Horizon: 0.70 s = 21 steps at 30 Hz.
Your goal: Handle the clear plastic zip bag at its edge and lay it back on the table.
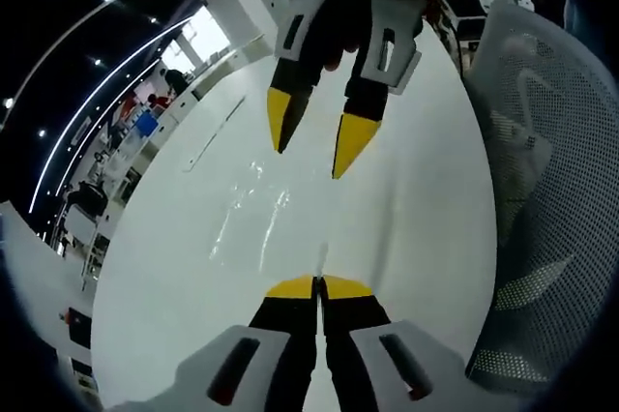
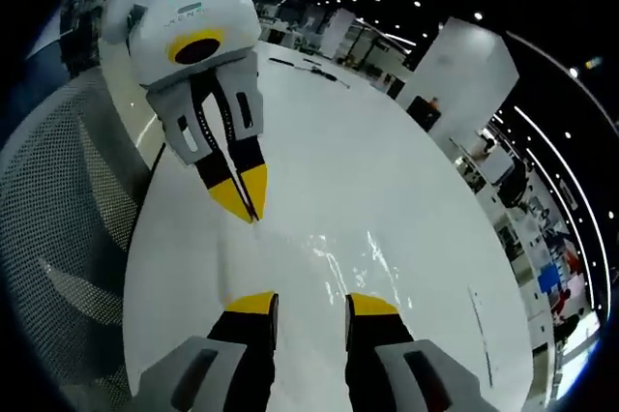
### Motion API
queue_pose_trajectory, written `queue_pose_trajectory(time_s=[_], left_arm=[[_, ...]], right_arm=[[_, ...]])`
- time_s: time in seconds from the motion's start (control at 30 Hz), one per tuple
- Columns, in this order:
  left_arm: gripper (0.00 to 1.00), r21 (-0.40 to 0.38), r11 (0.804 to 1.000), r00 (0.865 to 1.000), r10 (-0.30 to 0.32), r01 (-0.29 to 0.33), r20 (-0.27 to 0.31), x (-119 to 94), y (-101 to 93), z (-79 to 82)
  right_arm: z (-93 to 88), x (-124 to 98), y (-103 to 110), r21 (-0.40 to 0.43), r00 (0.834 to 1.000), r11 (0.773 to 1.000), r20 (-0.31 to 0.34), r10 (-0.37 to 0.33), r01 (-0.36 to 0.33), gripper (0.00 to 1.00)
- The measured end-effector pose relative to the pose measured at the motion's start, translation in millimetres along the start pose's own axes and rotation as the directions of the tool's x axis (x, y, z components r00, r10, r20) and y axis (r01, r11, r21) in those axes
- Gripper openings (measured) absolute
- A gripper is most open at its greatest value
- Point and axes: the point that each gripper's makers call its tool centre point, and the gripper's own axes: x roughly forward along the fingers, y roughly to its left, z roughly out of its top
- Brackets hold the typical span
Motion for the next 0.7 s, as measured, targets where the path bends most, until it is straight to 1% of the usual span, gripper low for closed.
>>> queue_pose_trajectory(time_s=[0.27,0.5,0.7], left_arm=[[0.00,-0.001,1.000,1.000,-0.002,0.002,0.000,0,-0.8,0.3],[0.00,0.002,1.000,1.000,-0.005,0.005,0.002,0,-2.2,1.6],[0.00,0.001,1.000,1.000,-0.003,0.003,0.004,0,-1.3,2.6]], right_arm=[[18.0,5,7,0.007,0.999,1.000,0.035,0.011,-0.011,0.25],[27.2,11,18,-0.030,0.998,0.999,0.043,0.045,-0.043,0.25],[32.9,15,23,-0.062,0.997,0.996,0.043,0.066,-0.063,0.24]])
